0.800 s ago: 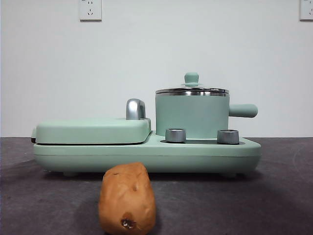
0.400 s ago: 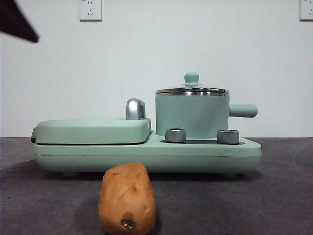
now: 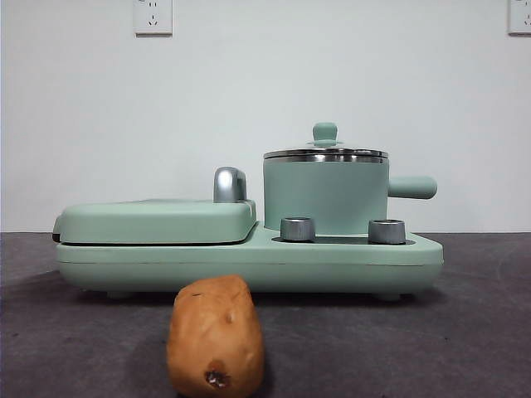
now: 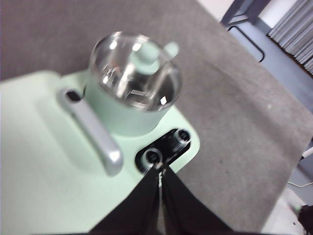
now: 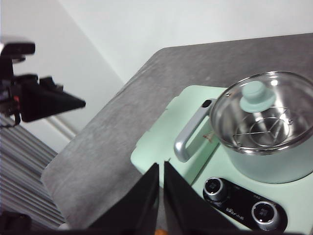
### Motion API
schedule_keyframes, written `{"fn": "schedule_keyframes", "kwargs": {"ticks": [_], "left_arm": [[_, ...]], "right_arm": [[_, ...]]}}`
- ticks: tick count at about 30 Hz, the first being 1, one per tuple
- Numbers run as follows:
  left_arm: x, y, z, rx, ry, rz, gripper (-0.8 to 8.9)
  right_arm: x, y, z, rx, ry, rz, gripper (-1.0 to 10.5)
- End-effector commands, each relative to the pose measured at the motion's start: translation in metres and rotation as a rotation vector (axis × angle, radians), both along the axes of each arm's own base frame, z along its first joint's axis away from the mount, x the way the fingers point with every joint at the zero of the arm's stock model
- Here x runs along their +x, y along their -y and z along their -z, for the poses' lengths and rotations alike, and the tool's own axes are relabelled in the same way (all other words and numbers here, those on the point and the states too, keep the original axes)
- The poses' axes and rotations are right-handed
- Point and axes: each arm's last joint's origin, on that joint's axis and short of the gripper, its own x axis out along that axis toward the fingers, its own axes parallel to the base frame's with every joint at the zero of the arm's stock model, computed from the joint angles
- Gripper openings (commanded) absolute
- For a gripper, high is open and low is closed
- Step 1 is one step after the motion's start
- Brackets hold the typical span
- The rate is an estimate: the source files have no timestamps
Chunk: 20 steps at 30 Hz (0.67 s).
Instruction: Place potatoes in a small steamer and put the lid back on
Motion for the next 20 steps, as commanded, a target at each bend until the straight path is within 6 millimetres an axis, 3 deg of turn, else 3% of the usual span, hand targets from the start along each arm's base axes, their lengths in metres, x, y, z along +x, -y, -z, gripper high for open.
{"fn": "schedule_keyframes", "kwargs": {"ticks": [1, 8, 13, 20], "left_arm": [[0.001, 0.004, -0.01, 0.003, 0.053, 0.041, 0.89], [0.002, 0.009, -0.012, 0.001, 0.072, 0.058, 4.67], [0.015, 0.022, -0.01, -0.016, 0.058, 0.074, 5.0], [0.05, 0.062, -0.014, 0.049, 0.02, 0.108, 5.0]], "right_arm": [[-0.001, -0.001, -0.006, -0.006, 0.027, -0.013, 1.3], [-0.004, -0.001, -0.001, -0.01, -0.026, -0.013, 4.7], [-0.005, -0.001, 0.001, -0.012, -0.052, -0.013, 4.9], [-0.005, -0.001, 0.001, -0.007, -0.061, -0.005, 4.9]]}}
